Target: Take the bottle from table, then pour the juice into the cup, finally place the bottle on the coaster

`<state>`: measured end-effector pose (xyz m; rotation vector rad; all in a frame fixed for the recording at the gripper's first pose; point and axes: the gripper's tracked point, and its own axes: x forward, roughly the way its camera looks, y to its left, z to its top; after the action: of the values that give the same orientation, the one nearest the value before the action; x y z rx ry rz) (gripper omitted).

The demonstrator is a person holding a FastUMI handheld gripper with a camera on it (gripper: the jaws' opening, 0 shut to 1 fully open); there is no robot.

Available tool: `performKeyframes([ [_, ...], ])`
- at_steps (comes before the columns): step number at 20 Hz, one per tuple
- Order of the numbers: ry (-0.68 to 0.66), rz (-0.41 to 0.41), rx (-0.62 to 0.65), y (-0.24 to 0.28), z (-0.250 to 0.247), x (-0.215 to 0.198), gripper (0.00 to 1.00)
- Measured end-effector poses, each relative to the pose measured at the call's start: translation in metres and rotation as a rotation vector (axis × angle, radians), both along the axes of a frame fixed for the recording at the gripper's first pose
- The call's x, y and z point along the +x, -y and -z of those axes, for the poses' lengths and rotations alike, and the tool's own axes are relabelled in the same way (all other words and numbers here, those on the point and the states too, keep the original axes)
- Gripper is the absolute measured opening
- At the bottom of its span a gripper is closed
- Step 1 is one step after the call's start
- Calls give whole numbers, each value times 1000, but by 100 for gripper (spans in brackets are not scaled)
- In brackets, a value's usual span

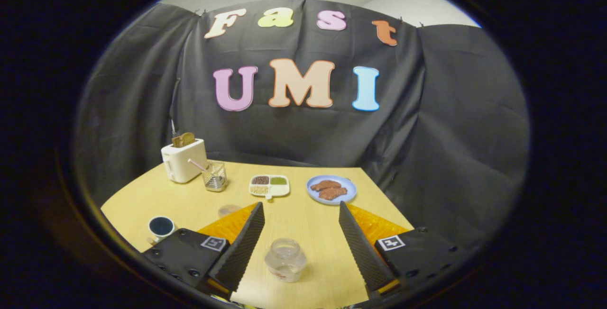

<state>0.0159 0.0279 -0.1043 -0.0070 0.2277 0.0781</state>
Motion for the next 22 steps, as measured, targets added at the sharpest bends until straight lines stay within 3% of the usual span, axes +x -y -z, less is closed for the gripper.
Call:
performKeyframes([
  [22,-357,-59,-44,-16,129,-13,98],
])
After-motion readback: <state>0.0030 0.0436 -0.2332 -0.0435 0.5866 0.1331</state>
